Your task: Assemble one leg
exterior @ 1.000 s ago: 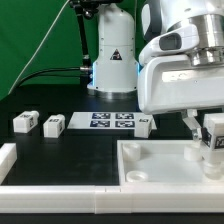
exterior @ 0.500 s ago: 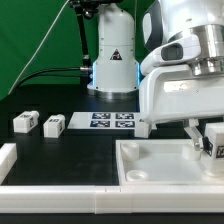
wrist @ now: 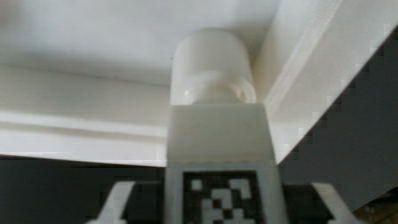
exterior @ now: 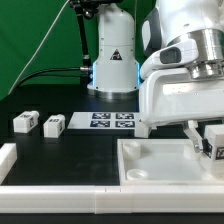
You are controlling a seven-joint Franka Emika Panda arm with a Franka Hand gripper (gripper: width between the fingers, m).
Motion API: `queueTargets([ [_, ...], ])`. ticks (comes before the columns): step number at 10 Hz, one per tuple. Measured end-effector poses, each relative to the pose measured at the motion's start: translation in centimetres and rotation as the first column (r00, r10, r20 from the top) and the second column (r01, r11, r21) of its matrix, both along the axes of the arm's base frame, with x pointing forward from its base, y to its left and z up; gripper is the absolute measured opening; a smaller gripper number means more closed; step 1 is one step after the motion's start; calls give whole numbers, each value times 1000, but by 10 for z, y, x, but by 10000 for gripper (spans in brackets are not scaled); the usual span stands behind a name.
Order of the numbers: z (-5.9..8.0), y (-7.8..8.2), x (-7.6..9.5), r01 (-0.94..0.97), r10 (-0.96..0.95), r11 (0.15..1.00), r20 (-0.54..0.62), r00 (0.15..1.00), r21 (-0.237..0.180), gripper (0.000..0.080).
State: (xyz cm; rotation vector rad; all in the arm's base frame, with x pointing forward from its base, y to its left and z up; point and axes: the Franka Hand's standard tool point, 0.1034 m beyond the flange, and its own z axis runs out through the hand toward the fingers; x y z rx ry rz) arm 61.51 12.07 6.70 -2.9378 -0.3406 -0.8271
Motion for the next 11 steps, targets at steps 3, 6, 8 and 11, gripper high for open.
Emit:
queueTargets([
  [3,0,0,0,-2,2,1000,0,1000,-1,465],
  [6,0,0,0,-4,4,1000,0,1000,-2,636],
  [8,0,0,0,-5,5,1000,1,1000,-3,649],
  [11,21,-7,1,-15,15,1000,-19,1000,-19,649],
])
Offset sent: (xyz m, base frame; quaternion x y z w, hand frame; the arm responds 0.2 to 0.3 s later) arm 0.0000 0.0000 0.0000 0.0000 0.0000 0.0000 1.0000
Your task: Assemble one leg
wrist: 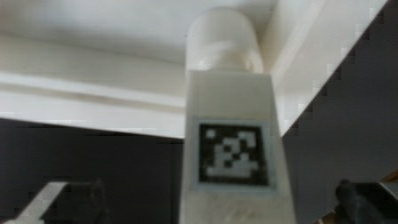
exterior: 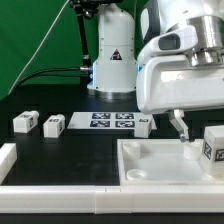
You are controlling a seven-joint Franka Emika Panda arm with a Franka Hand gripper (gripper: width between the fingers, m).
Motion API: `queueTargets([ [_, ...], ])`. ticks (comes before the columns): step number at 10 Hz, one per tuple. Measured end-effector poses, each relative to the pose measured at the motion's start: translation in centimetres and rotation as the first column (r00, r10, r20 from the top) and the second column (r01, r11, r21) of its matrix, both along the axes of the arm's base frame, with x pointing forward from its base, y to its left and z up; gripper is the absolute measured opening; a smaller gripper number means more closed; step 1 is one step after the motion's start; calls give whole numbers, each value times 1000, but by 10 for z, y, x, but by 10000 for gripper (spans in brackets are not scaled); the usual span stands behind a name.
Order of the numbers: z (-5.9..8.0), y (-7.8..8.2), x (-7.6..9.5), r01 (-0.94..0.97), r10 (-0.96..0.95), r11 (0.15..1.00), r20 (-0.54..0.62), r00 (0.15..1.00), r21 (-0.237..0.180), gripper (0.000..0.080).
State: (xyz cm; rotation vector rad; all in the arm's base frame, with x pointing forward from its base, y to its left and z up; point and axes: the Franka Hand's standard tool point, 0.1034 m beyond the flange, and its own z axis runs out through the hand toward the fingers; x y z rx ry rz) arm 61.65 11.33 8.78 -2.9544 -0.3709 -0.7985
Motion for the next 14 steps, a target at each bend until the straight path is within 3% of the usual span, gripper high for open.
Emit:
queueTargets([
  [3,-7,4,-6,-12,10,1000,-121,993,-13,649],
  [5,-7,7,-9,-9,-5,999,-346,938,-38,649],
  [7,-5,9,-7,-28,0,998,-465,885,-53,649],
  [12,-7,8,-4,-25,-1,998,-447,894,-50,649],
  [14,-5,-3,6,6,-31,998,-445,895,-58,649],
])
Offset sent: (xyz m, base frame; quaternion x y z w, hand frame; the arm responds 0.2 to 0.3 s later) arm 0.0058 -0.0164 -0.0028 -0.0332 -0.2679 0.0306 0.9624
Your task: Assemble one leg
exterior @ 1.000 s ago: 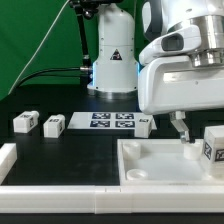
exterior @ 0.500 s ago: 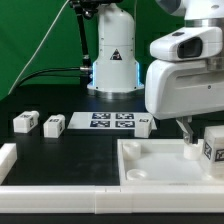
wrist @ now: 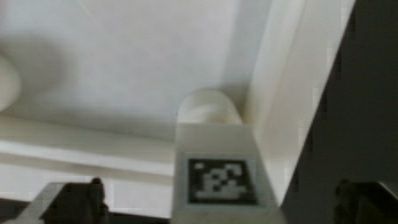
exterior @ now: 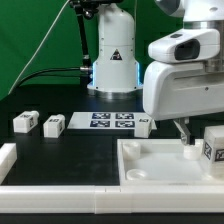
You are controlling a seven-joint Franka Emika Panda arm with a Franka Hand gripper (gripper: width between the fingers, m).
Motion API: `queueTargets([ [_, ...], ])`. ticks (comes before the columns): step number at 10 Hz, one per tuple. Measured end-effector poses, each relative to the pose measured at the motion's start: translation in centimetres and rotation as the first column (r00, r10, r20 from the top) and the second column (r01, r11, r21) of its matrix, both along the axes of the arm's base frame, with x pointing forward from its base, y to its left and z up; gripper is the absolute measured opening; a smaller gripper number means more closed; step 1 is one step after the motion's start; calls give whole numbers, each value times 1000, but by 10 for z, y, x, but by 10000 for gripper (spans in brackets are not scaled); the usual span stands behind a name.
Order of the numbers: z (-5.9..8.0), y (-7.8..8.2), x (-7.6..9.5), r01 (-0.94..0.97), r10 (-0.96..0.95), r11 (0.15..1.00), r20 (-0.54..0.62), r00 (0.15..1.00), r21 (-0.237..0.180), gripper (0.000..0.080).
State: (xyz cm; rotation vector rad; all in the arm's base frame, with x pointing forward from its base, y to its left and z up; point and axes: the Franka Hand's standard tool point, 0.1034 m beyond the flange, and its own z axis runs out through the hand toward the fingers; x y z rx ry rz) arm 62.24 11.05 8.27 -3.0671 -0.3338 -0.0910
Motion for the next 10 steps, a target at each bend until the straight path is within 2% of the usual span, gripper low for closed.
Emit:
queueTargets([
  [2,0,-6,4,9,-9,1000,5,1000,-4,649],
  [4,-1,-5,4,8,-8,1000,4,1000,-4,649],
  [6,-2,-4,3,7,-7,1000,4,1000,-4,388],
  [7,-2,-4,3,7,-7,1000,3,1000,-4,291],
  [10,-2,-3,3,34,-34,999,2,999,-2,291],
])
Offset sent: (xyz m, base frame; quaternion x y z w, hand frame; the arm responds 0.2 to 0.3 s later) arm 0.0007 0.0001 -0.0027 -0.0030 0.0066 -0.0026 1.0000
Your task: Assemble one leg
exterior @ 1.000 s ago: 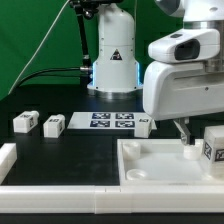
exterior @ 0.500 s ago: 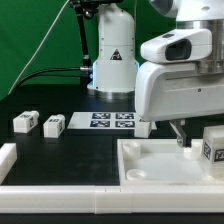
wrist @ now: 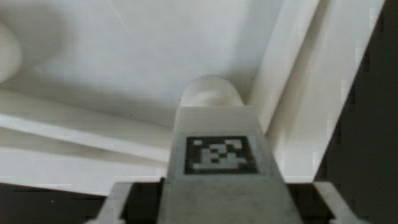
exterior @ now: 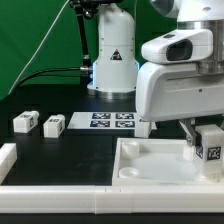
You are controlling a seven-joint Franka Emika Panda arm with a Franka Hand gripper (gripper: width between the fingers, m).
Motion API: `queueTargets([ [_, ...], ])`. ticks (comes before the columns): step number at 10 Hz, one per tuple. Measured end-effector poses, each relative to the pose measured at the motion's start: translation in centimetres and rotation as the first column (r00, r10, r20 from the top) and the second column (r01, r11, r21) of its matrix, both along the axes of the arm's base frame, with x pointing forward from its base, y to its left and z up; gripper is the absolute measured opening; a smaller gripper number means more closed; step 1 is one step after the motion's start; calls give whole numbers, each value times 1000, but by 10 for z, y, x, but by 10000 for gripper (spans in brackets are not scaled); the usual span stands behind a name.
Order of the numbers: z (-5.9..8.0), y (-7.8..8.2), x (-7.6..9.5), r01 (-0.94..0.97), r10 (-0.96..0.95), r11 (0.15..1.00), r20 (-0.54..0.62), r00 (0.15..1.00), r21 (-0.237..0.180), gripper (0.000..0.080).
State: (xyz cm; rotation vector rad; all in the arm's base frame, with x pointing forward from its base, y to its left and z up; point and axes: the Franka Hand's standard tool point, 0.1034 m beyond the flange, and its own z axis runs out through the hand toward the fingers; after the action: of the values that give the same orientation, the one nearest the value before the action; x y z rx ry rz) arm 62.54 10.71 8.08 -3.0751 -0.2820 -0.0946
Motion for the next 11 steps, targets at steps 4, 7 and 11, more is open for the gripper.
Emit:
queueTargets([
  [4,-1,3,-1,229,-229,973,-14,973,21,291],
  [7,-2,11,-5,575,-575,816,-32,818,48,292],
  [11,-3,11,-6,941,-935,336,-106,339,44,292],
])
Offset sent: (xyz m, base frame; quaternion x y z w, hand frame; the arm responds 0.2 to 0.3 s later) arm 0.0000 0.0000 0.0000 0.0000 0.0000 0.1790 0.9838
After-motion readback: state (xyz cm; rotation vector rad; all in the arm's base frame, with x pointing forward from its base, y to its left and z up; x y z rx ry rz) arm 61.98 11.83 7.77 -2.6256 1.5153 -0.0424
